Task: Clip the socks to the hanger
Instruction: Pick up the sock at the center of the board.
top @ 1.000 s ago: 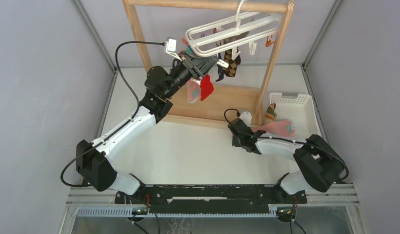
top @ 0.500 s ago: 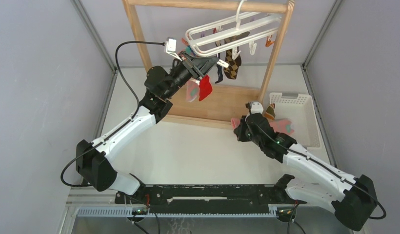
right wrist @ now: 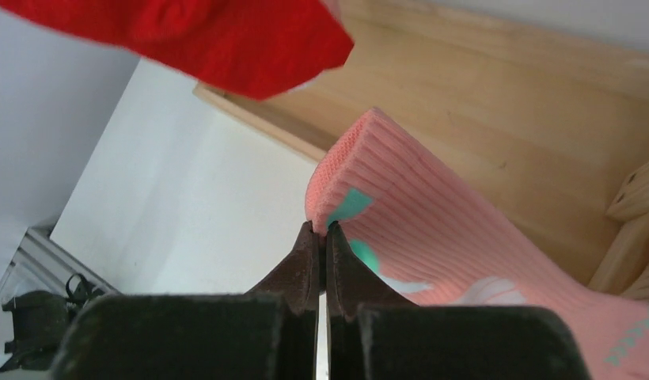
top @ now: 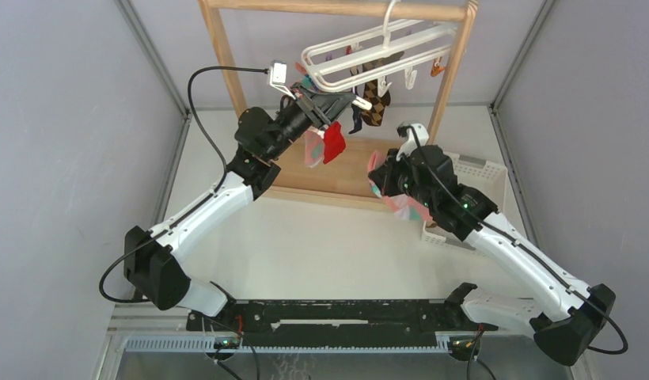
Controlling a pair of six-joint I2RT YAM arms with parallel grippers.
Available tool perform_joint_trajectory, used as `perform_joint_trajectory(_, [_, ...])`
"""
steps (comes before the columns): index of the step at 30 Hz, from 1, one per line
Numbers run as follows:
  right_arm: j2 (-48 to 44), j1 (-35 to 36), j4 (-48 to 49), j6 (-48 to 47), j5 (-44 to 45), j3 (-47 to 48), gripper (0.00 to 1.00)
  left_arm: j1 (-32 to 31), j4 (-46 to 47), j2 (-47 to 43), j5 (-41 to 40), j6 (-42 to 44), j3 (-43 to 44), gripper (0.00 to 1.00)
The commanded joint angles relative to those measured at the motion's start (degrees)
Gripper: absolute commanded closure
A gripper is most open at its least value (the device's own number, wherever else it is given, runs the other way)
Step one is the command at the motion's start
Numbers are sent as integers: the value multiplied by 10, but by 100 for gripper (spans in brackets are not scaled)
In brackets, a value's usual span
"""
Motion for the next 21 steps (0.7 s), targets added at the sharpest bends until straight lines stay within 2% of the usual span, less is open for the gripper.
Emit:
perform_joint_trajectory(1, [11,-30,19,-37,-20,60,100,-5,-1,6,55,-17,-1,100])
perform_joint_trajectory(6, [23,-56,8,-50,-31,114,100,-5,-3,5,52,-10,-1,100])
perform_joint_trajectory(21, [65,-62,-29,-88,-33,226,100,-5,-7,9,55,14,-5,100])
